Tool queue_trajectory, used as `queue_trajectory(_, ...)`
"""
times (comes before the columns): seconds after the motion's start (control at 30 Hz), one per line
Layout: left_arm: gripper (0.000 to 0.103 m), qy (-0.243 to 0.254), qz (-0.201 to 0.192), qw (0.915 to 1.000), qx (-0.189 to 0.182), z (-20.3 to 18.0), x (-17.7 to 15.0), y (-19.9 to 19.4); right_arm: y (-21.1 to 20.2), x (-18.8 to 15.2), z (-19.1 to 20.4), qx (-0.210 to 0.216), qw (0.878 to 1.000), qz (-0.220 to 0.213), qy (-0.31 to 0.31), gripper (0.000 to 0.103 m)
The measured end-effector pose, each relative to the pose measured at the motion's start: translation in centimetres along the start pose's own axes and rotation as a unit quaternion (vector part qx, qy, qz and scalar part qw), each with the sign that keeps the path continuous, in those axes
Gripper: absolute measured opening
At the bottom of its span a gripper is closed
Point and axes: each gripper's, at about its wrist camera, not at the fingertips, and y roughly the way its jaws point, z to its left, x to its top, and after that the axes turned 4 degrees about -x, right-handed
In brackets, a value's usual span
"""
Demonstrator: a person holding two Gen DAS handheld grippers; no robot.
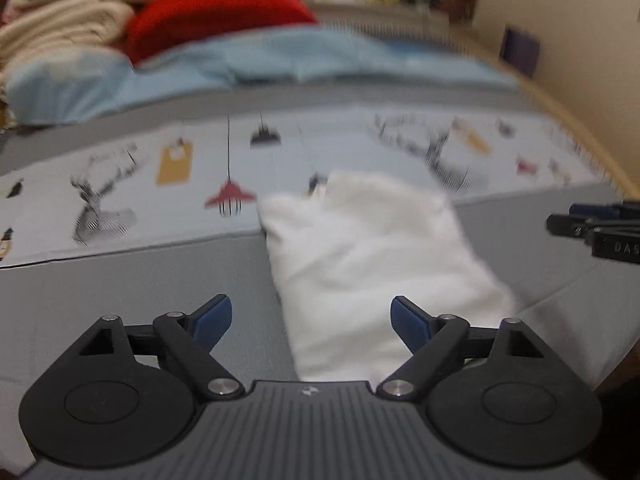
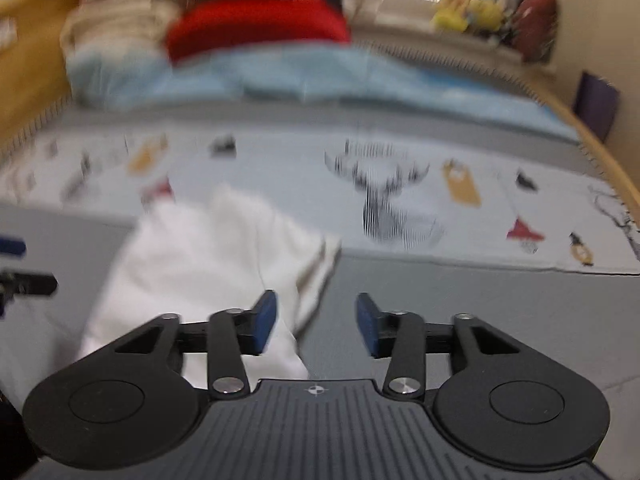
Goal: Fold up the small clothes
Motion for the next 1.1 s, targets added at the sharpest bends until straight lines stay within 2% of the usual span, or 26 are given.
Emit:
queue_trajectory(0.07, 0.091, -0.009, -0.022, 0.9997, -0.011, -0.9, -0.7, -2.1, -2.4, -0.7, 0.2, -0.001, 1.000, -0.027, 0.009, 0.066)
queue_trajectory(0.13, 0.099, -0.027, -0.034, 0.9988, -0.021, -1.7, -2.3, -3.4, -4.3, -2.0, 0.6, 0.003, 0.999, -0.045, 0.015, 0.071)
queue_trajectory(0.23, 0.102, -0.041, -0.055, 0.9976, -0.008, -3.1, -5.3, -4.4, -5.7, -4.8, 1.2, -0.004, 0.998, -0.055, 0.017, 0.071)
queue_trajectory(0.3, 0.102, -0.049, -0.044, 0.9978, 0.003, -3.7, -6.9, -3.9, -5.8, -6.1, 1.4, -0.010, 0.999, -0.047, 0.024, 0.071)
queue_trajectory(0.37, 0.102, -0.064, -0.035, 0.9973, -0.005, -3.9, -7.9, -3.7, -6.1, -6.6, 1.7, -0.009, 0.999, -0.048, 0.024, 0.071)
queue_trajectory(0.53, 0.102, -0.029, -0.033, 0.9988, 0.022, -4.0, -8.2, -2.6, -5.9, -7.1, 2.0, -0.026, 0.999, -0.044, 0.010, 0.071)
queue_trajectory(0.73, 0.102, -0.048, 0.009, 0.9984, 0.030, -2.8, -8.6, -0.8, -5.1, -7.4, 2.7, -0.036, 0.999, -0.031, 0.005, 0.071)
queue_trajectory(1.1, 0.102, -0.065, 0.023, 0.9971, 0.032, -2.4, -8.5, -0.3, -4.1, -7.5, 4.1, -0.022, 1.000, -0.015, -0.010, 0.071)
